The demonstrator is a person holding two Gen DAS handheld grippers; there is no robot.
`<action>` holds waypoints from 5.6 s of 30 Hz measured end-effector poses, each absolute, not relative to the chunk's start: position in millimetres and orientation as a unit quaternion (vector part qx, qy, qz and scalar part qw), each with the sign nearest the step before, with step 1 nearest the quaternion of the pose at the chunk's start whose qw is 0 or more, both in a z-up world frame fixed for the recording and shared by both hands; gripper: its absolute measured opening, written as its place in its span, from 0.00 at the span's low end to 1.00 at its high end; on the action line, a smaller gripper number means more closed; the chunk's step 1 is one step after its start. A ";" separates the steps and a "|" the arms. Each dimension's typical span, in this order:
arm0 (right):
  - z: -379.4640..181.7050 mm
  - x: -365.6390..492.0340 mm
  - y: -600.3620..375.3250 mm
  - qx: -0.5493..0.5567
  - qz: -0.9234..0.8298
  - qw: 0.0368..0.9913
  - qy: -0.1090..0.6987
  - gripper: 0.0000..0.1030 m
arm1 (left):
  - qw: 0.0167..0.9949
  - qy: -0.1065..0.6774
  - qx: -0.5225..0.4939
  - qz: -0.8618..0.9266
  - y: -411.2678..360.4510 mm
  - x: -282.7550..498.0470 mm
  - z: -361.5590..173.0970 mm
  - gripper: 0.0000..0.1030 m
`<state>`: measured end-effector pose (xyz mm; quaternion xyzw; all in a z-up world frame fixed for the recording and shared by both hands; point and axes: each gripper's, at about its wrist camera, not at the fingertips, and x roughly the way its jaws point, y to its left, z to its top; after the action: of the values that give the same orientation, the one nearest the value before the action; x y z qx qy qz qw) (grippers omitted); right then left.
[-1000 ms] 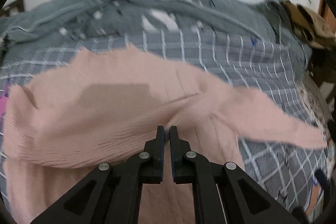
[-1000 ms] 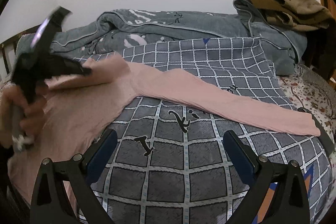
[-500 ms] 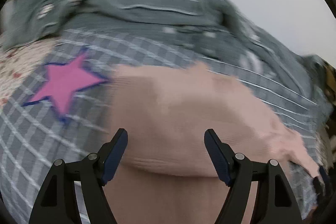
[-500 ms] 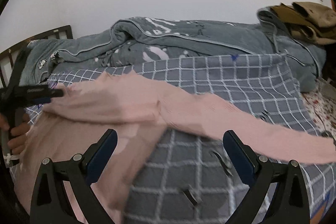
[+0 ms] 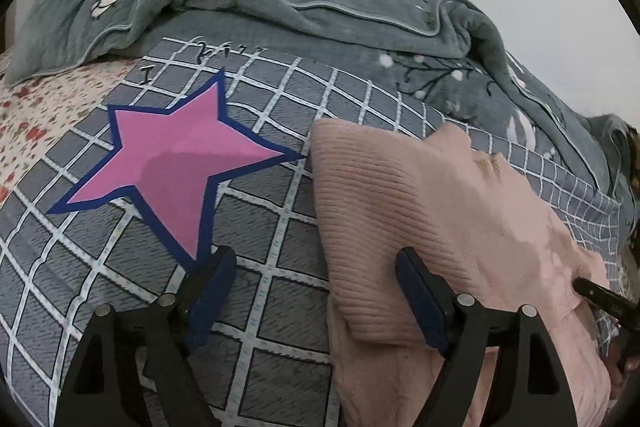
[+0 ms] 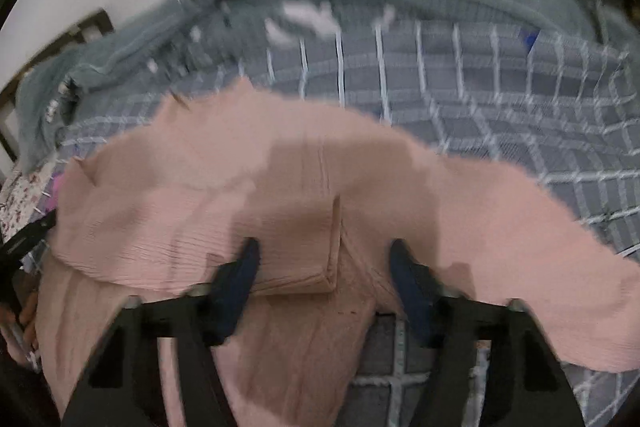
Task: Fold small clothes
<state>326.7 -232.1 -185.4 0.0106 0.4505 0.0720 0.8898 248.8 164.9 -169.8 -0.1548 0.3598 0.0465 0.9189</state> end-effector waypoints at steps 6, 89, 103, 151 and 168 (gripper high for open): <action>-149.9 295.0 -255.8 0.053 0.099 0.929 0.353 0.00 | 0.920 0.354 -0.168 0.025 165.9 256.6 -161.1 0.79; -163.4 168.9 -518.7 0.147 -0.161 0.912 0.347 0.09 | 0.918 0.364 -0.143 0.057 159.9 278.7 -173.8 0.83; -34.7 212.4 -383.1 0.018 -0.119 0.961 0.249 0.05 | 0.913 0.362 -0.176 0.062 175.8 250.6 -162.9 0.86; -179.0 341.5 -233.1 0.020 0.085 0.890 0.448 0.54 | 0.893 0.411 -0.181 0.010 165.3 288.3 -167.8 0.72; -178.4 349.6 -245.1 0.033 0.093 0.904 0.415 0.33 | 0.912 0.389 -0.124 0.036 150.3 292.5 -162.9 0.49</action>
<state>349.6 -245.1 -178.4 0.0327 0.4153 0.0927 0.9044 292.5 150.3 -162.9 -0.1236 0.3887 0.0357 0.9123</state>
